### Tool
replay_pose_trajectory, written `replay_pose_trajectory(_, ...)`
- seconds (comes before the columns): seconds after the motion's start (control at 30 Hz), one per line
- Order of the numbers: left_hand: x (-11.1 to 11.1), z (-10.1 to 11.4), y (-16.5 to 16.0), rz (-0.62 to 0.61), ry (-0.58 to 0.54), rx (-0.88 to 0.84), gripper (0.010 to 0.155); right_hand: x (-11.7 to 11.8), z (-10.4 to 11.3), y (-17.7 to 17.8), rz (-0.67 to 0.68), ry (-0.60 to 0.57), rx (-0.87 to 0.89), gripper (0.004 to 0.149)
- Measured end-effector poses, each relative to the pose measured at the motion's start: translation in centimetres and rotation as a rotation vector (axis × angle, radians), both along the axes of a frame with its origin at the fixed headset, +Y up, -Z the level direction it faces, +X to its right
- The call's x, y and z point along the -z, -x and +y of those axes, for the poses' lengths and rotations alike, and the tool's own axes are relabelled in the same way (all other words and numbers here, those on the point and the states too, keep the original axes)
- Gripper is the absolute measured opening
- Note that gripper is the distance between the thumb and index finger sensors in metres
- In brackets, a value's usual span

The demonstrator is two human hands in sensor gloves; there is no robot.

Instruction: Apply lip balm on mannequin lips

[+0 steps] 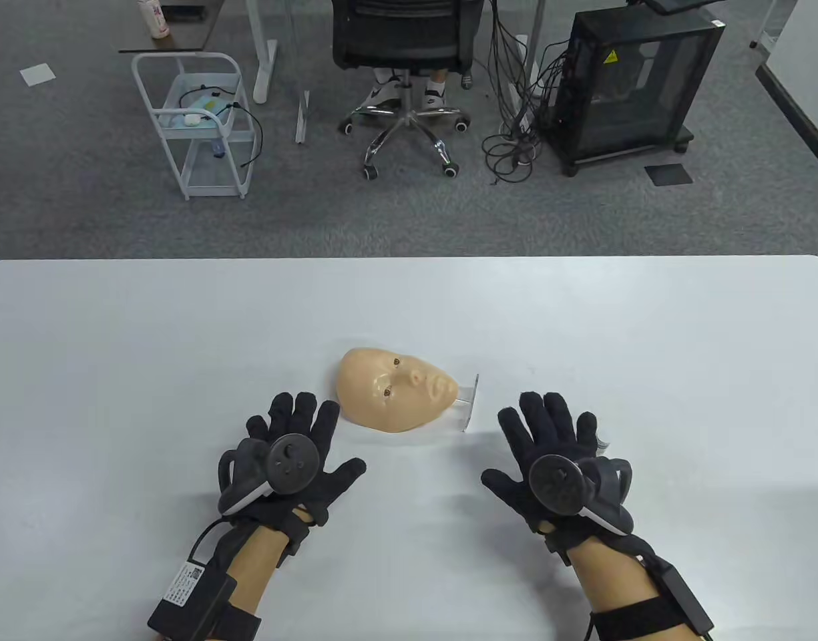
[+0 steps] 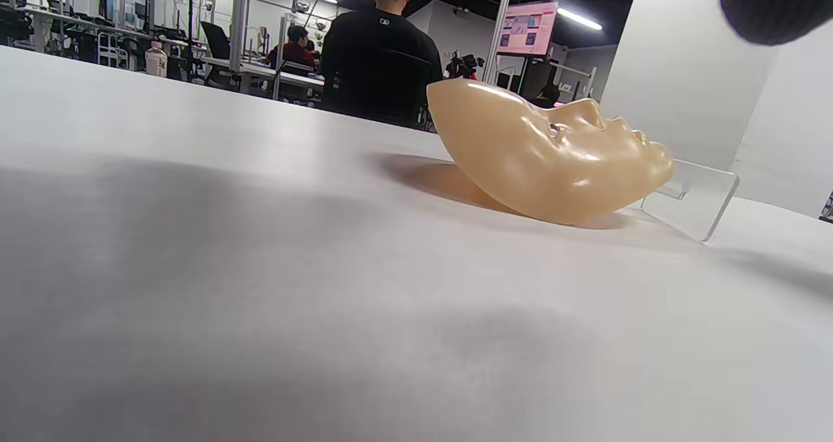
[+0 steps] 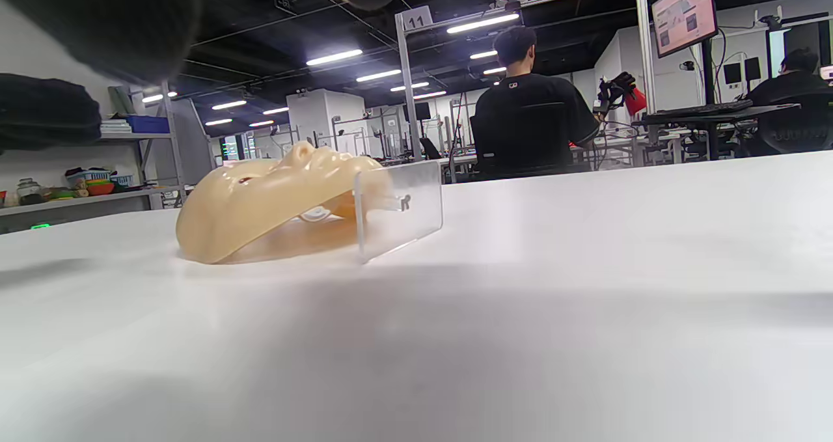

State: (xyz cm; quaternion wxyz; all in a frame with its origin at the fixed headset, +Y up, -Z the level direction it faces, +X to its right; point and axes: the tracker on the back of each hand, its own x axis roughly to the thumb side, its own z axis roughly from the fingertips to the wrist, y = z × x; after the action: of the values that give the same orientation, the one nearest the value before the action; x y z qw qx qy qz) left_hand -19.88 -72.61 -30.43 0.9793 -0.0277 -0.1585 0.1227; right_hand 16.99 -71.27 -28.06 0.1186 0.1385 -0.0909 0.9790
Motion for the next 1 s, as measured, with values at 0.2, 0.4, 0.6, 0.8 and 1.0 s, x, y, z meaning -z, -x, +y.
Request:
replay_pose_trajectory(0.2, 0.0, 0.0, 0.0, 0.003, 0.017, 0.004, 0.092, 0.1, -0.1, -0.1, -0.002, 0.011, 0.008, 0.091)
replay_pose_trajectory(0.4, 0.1, -0.1, 0.1, 0.007, 0.032, -0.005, 0.091, 0.1, 0.0, -0.2, -0.007, 0.012, 0.012, 0.091)
replay_pose_trajectory(0.6, 0.4, 0.0, 0.7, 0.051, 0.094, -0.104, 0.084, 0.2, 0.2, -0.6, -0.007, 0.020, 0.032, 0.091)
replay_pose_trajectory(0.8, 2.4, 1.1, 1.9, 0.218, 0.118, -0.343, 0.076, 0.0, 0.5, -0.6, -0.002, 0.010, 0.036, 0.090)
replay_pose_trajectory(1.0, 6.9, 3.0, 0.6, 0.317, 0.143, -0.264, 0.077, 0.1, 0.5, -0.9, 0.000, 0.025, 0.057, 0.090)
